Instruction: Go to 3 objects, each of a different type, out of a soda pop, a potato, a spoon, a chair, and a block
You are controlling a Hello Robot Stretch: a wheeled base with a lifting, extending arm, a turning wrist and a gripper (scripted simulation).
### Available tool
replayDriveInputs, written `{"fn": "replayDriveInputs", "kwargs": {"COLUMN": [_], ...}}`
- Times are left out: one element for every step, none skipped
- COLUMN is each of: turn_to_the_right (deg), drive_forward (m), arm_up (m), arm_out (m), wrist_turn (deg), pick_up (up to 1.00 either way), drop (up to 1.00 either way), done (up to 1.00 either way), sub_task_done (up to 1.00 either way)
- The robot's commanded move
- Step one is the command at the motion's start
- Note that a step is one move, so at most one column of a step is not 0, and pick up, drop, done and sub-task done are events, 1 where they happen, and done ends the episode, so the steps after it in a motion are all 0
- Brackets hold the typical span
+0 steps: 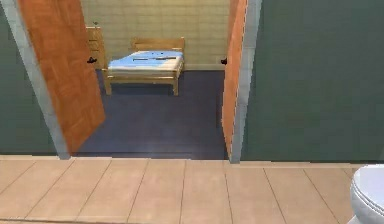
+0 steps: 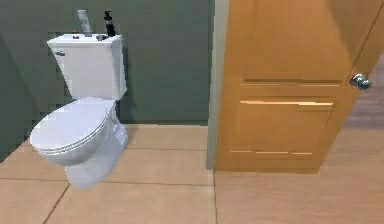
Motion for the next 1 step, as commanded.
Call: {"fn": "replayDriveInputs", "kwargs": {"turn_to_the_right": [-3.0], "drive_forward": [0.0], "arm_up": [0.0], "arm_out": [0.0], "wrist_turn": [0.0], "pick_up": [0.0], "drop": [0.0], "done": [0.0], "sub_task_done": [0.0]}}
